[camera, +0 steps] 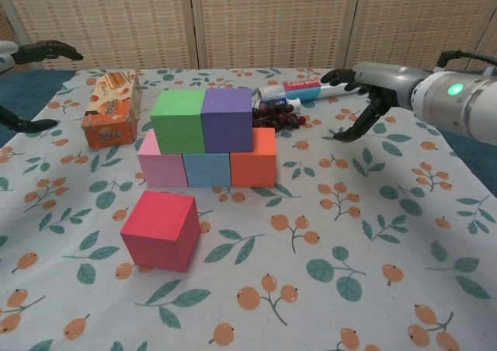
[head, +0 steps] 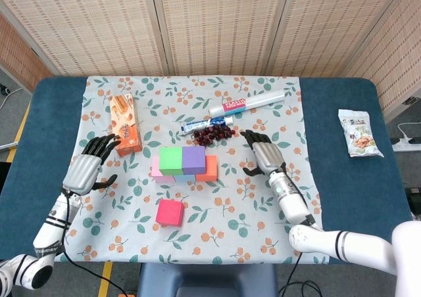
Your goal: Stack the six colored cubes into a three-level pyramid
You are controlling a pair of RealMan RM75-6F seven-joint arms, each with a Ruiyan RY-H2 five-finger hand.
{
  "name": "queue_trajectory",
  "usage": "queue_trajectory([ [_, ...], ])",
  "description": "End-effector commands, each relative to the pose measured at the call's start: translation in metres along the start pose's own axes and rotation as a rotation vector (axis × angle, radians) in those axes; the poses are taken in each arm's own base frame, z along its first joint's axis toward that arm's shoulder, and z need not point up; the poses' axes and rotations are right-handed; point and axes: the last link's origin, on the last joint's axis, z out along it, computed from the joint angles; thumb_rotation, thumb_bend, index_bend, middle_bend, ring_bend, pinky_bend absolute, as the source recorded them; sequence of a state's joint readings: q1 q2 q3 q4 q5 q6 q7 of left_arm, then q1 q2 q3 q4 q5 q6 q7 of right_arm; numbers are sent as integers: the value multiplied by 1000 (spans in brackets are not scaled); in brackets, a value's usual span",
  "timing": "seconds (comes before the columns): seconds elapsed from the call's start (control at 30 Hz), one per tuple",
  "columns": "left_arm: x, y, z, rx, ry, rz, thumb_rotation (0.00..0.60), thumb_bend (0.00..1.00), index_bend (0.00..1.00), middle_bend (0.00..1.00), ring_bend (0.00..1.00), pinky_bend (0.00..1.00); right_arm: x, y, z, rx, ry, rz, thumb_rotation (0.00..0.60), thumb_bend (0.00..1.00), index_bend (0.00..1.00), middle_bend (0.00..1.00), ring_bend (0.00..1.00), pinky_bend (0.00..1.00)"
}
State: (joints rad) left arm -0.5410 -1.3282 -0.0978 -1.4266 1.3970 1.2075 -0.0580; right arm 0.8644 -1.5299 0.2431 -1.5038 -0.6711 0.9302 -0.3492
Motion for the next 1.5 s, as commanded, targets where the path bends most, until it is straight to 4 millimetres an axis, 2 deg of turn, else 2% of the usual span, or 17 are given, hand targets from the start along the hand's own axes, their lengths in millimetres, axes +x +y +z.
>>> queue_trajectory([
  [0.03, 2, -1, -13, -12, 4, -8, 600, 312, 110, 0, 0, 65, -15, -13, 11, 16, -25, -7, 600, 86, 0, 0, 0, 0],
  [0.17, 2, -3, -21, -21, -2, -6, 600, 313, 111, 0, 0, 65, -28, -28, 22, 41, -28, -8, 600, 86, 0, 0, 0, 0],
  [0.37, 0, -4, -27, -29, -12, -4, 600, 312, 111, 0, 0, 66, -36, -41, 34, 58, -3, -8, 600, 86, 0, 0, 0, 0],
  [0.9, 1, -5, -32, -41, -4, 0, 600, 313, 111, 0, 0, 65, -43, -57, 49, 80, 15, 7, 600, 85, 0, 0, 0, 0],
  [1.1, 1, -6, -36, -50, -3, 7, 600, 312, 111, 0, 0, 65, -42, -52, 47, 71, 20, -19, 600, 86, 0, 0, 0, 0],
  [1.23, 2, -5, -40, -83, 23, 9, 600, 311, 151, 10, 0, 79, -30, -40, 37, 65, 36, -35, 600, 86, 0, 0, 0, 0],
  [1.3, 2, -4, -45, -114, 22, 22, 600, 310, 174, 38, 0, 110, -18, -33, 28, 64, 58, -31, 600, 86, 0, 0, 0, 0],
  [1.37, 3, 1, -51, -159, 8, 7, 600, 309, 217, 108, 32, 205, 3, -26, 16, 68, 104, -11, 600, 86, 0, 0, 0, 0],
  [1.5, 4, 12, -61, -281, -90, -82, 600, 309, 277, 203, 134, 300, 43, -9, -9, 70, 209, 14, 600, 86, 0, 0, 0, 0],
])
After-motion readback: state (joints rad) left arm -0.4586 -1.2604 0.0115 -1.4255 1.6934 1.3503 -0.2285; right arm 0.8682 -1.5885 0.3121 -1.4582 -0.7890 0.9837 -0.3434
